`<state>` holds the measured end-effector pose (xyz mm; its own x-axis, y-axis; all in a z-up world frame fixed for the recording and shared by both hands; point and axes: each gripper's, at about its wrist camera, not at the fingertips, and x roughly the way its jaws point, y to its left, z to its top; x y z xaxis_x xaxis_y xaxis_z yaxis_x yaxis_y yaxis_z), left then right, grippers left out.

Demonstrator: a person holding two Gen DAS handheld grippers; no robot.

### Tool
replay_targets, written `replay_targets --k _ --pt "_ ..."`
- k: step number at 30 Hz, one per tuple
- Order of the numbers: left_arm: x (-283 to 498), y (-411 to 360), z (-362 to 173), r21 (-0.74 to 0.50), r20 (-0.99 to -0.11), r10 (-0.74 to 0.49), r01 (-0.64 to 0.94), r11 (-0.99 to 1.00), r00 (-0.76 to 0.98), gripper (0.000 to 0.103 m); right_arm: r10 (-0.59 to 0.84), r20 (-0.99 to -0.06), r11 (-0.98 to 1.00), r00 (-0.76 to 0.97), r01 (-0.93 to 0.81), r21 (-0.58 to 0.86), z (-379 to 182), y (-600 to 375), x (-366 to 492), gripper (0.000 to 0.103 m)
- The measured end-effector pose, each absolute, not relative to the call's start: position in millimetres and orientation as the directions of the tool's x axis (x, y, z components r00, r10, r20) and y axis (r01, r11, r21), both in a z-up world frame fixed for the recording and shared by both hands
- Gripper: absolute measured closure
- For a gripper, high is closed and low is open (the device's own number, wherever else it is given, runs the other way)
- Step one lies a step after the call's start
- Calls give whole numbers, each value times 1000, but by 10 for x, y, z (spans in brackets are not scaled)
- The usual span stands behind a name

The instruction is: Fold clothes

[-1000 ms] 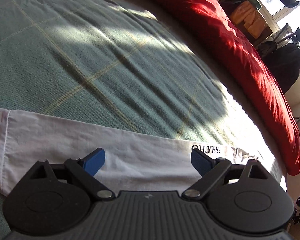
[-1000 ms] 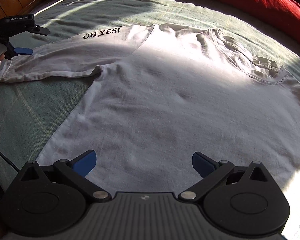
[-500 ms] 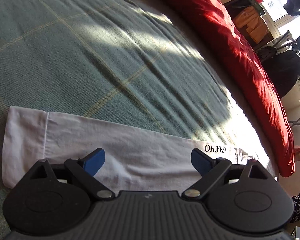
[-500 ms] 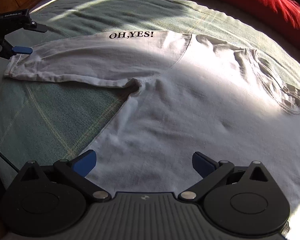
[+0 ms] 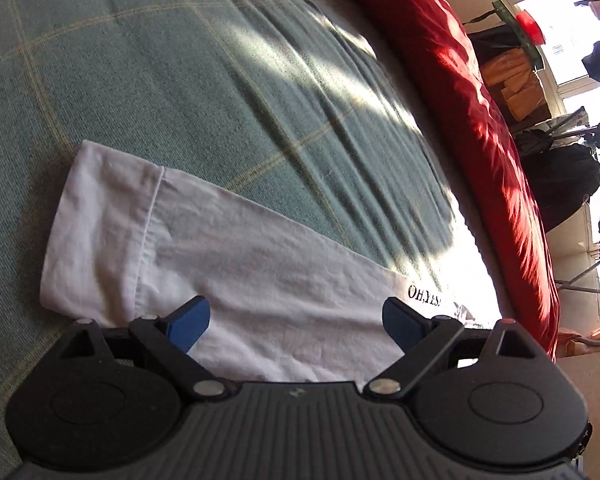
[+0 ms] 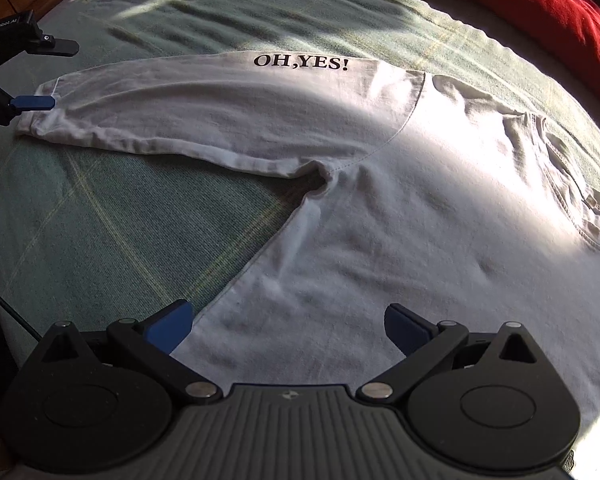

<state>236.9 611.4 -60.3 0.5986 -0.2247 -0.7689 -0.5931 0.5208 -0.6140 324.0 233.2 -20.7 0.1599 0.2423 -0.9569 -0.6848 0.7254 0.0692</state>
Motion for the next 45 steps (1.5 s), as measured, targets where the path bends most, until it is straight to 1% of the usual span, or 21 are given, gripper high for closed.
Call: replay_targets --k 1,3,6,7,10,13,17,20,22,26,29,32,35,39,41,45 --pt "2332 6133 -597 -609 -772 -204 -607 511 602 10 243 -956 722 162 -689 67 -189 2345 3236 0" --pt "2257 6171 -583 -597 -777 -160 -634 492 608 14 246 -955 714 166 -697 63 -151 2368 3229 0" --pt "2145 6230 -562 -580 -784 -93 -673 459 613 14 241 -957 706 164 -706 57 -126 2350 3214 0" --pt "2144 6214 -544 -585 -782 -95 -670 457 616 13 237 -958 705 161 -707 56 -135 2339 3210 0" --pt "2243 6053 -553 -626 -755 -173 -619 475 632 13 239 -959 703 149 -708 65 -175 2329 3200 0" --pt "2351 5870 -623 -618 -763 -203 -600 508 614 13 261 -956 692 137 -717 86 -195 2328 3179 0" --pt "2287 5726 -585 -478 -847 -82 -684 551 525 16 292 -946 664 140 -742 95 -183 2245 3143 0" --pt "2244 5526 -355 -371 -877 36 -724 581 478 16 292 -944 681 154 -726 92 -211 2004 3180 0" --pt "2293 5341 -226 -373 -870 39 -707 601 492 16 293 -942 703 162 -705 97 -240 1802 3226 0" --pt "2560 4830 -60 -383 -860 8 -656 651 510 16 318 -927 753 199 -647 120 -213 1283 3334 0" --pt "2891 4259 39 -399 -840 -33 -575 714 541 16 336 -915 791 224 -594 146 -173 806 3404 0" --pt "3218 3524 52 -399 -834 -95 -475 784 544 16 334 -908 826 253 -543 153 -136 259 3476 0" --pt "3445 2833 8 -364 -846 -134 -376 852 517 15 331 -891 865 311 -477 155 -82 -356 3593 0" --pt "3697 2052 -54 -296 -864 -141 -262 919 484 15 323 -860 913 396 -368 173 -46 -1177 3780 0" --pt "3802 1743 -95 -281 -870 -149 -223 933 471 15 313 -840 934 444 -305 186 -88 -1569 3893 0" --pt "4009 1245 -160 -264 -878 -169 -157 952 447 15 334 -797 942 504 -186 277 -301 -2206 4053 0"
